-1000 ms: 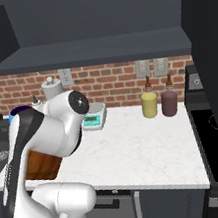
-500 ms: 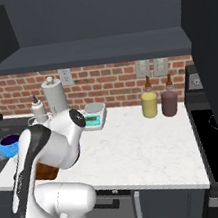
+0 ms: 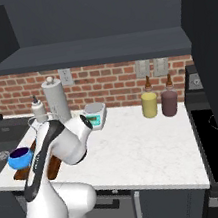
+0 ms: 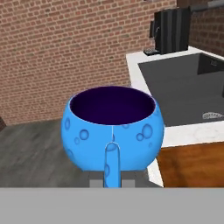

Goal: Pick the kettle from the counter and place it on the tray. Then pick the mug from the cabinet and place it on the tray. Then close the cabinet doors.

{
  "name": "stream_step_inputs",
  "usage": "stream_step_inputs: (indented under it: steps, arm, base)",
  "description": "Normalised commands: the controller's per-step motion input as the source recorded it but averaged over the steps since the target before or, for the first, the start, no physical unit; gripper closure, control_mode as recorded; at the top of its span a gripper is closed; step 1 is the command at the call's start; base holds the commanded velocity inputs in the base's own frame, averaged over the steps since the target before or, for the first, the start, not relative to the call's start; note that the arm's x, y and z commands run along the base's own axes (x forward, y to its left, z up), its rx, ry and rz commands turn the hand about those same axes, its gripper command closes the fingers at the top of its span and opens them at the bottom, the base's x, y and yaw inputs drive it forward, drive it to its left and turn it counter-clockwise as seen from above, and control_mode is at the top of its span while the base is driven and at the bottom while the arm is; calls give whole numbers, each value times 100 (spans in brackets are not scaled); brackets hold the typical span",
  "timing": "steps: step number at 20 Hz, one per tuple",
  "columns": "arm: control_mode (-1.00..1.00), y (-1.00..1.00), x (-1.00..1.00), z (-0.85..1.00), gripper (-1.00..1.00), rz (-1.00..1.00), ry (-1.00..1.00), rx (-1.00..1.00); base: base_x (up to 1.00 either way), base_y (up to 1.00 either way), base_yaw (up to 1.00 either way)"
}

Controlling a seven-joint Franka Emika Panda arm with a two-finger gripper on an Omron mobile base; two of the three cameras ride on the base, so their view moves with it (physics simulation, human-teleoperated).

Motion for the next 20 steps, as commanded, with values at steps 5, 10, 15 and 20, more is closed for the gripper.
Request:
stream_step_inputs:
  steps: [5, 10, 15, 20]
  arm:
    - [-100, 6, 40, -52, 100, 15, 0, 0]
    - [-100, 7, 48, -37, 100, 1, 0, 0]
    - [-100, 9, 43, -25, 100, -2, 0, 0]
    - [-100, 14, 42, -29, 100, -6, 0, -5]
  base:
    - [0, 0, 0]
    - [0, 0, 0]
    - [0, 0, 0]
    - [0, 0, 0]
